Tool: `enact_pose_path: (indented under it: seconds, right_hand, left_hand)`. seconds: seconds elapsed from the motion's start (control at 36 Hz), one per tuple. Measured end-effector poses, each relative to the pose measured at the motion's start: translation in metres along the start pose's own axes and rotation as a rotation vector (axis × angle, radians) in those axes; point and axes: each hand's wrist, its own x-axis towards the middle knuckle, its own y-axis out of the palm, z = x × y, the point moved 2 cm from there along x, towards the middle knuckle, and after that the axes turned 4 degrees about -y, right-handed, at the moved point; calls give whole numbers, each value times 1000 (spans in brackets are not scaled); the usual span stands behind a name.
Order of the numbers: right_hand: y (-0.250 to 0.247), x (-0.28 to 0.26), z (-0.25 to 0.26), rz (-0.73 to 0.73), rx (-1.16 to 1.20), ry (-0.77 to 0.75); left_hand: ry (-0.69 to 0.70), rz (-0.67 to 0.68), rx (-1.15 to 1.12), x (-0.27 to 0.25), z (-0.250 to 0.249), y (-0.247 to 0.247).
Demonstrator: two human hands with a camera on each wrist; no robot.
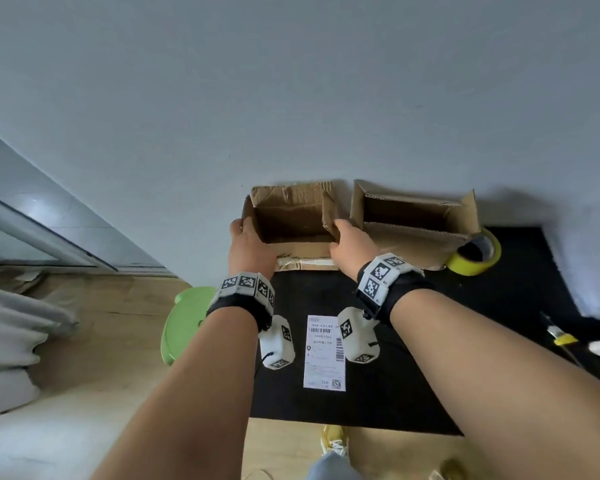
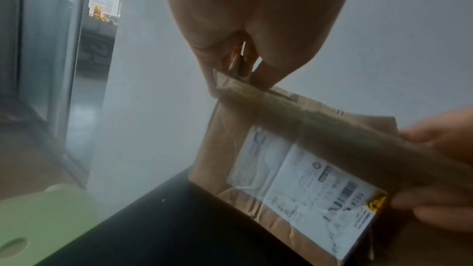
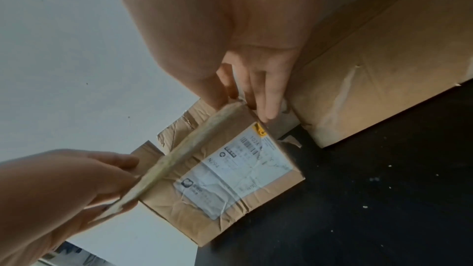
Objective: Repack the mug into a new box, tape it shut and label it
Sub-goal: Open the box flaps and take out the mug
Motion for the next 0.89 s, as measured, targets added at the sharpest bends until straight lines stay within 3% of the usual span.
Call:
enact_pose_path:
  seconds: [0.25,0.42,0.53,0.61,0.72,0.89]
  right_hand:
    - [-11,3,-5,-114,-23,-56]
    - [-36,-8,-19,-273,21,-80]
    - [-65,-19,-40,-439,38,-59]
    - [-87,-25,-64,-538,20,-20]
    - [-106,-28,-102,-502,-77,139]
    - [-111,-28,-145,-346,62,356]
  left_hand:
    - [55,33,57,17,-11,10]
    - [96,-157,287,9,-26,13]
    - [167,-181,241,-3,-51,19]
    - [280,-132,181,-14,-78,28]
    - [362,-12,148,-28,-115,48]
    - [224,182,160,-39,-138,79]
